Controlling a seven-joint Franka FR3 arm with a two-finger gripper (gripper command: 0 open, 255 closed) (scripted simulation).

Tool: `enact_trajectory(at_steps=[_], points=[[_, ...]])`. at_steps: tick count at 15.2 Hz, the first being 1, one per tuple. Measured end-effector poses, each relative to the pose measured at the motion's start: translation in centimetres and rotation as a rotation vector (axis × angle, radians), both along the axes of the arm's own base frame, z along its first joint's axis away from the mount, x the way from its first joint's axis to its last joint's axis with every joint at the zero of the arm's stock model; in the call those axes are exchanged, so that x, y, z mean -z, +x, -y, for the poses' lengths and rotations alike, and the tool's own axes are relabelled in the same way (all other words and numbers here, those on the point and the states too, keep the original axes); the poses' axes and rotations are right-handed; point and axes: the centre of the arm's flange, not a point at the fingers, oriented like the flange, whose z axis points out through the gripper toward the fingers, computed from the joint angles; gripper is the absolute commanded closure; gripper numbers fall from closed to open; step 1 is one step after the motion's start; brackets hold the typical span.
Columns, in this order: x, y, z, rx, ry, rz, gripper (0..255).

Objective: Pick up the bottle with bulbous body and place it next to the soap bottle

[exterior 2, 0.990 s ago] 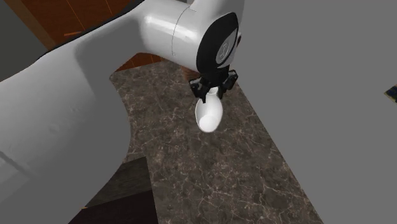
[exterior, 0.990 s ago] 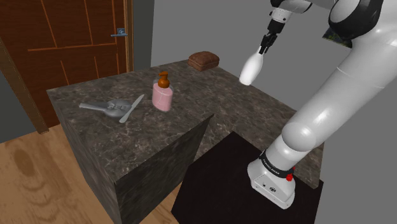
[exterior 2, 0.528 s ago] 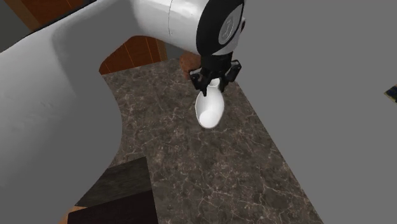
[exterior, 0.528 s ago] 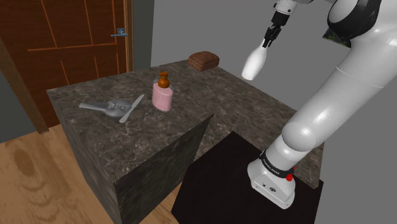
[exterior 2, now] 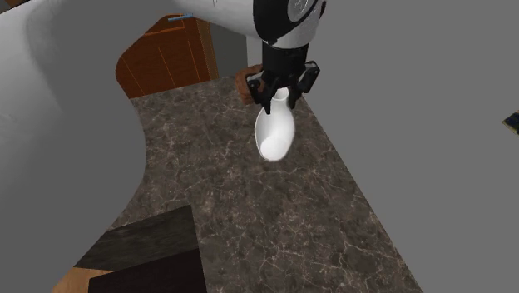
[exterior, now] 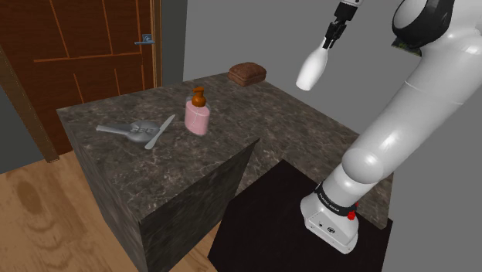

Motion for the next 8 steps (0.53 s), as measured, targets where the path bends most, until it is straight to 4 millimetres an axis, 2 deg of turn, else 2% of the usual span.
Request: enact_trajectory(at_steps=[8], points=[[-4.2,0.0,-0.1,0.000,0.000,0.000,255]])
